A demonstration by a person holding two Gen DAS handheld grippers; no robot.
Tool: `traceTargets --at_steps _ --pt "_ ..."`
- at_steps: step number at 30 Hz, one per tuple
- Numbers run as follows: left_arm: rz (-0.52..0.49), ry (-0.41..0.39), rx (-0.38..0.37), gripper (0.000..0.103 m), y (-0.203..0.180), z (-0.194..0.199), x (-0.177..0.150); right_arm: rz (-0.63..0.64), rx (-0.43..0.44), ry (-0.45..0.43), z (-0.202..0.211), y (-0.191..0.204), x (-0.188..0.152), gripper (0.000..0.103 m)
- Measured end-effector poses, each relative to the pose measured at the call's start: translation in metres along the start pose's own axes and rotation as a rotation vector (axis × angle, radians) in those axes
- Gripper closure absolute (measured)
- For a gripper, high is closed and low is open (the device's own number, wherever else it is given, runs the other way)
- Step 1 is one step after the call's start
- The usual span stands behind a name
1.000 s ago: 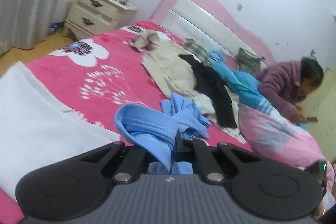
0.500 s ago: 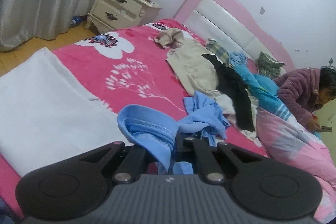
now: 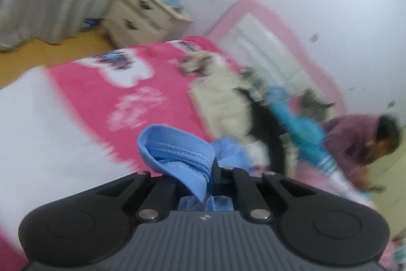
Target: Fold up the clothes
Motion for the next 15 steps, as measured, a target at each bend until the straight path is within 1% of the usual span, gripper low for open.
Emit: traceTargets --at_steps 1,3,4,5,7,8,10,12,13,15 --pt "0.005 0.006 -0.029 0.099 -0.009 -0.018 0.021 0.042 0.057 -0.048 0.017 0.030 0.019 0.101" --pt "0.004 0.015 -0.072 0.099 -0.028 -0.058 0.065 0.143 0.106 -0.138 0.039 0.089 0.064 0.101" --pt "-0.004 0.006 -0.085 0.099 -0.041 -0.081 0.092 0.194 0.130 -0.182 0.050 0.119 0.086 0.101" --pt "-0.007 -0.010 -0.091 0.099 -0.058 -0.100 0.120 0.220 0.160 -0.216 0.055 0.148 0.107 0.101" --pt "-0.004 -0.045 -0.098 0.099 -0.090 -0.133 0.175 0.305 0.177 -0.325 0.071 0.217 0.155 0.101" --pt "0.004 -0.077 -0.106 0.099 -0.109 -0.142 0.206 0.329 0.201 -0.373 0.087 0.252 0.173 0.101" --pt "0.031 -0.150 -0.157 0.099 -0.145 -0.141 0.256 0.375 0.249 -0.468 0.119 0.321 0.208 0.101" --pt "0.003 -0.258 -0.183 0.099 -0.178 -0.121 0.298 0.437 0.323 -0.563 0.164 0.389 0.219 0.101" --pt "-0.023 -0.307 -0.190 0.099 -0.191 -0.108 0.313 0.495 0.370 -0.613 0.192 0.424 0.217 0.101" --pt "-0.057 -0.365 -0.216 0.099 -0.208 -0.082 0.325 0.634 0.417 -0.697 0.236 0.470 0.193 0.101"
Point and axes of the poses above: each gripper's, at about its wrist camera, not at the fingertips, and z roughly against the way its jaws point, y to its left, x to its top, the point moved 10 cm from there along -z, roughly the way its jaws point, and after that the axes turned 15 degrees about -z, right-handed, at the moved point
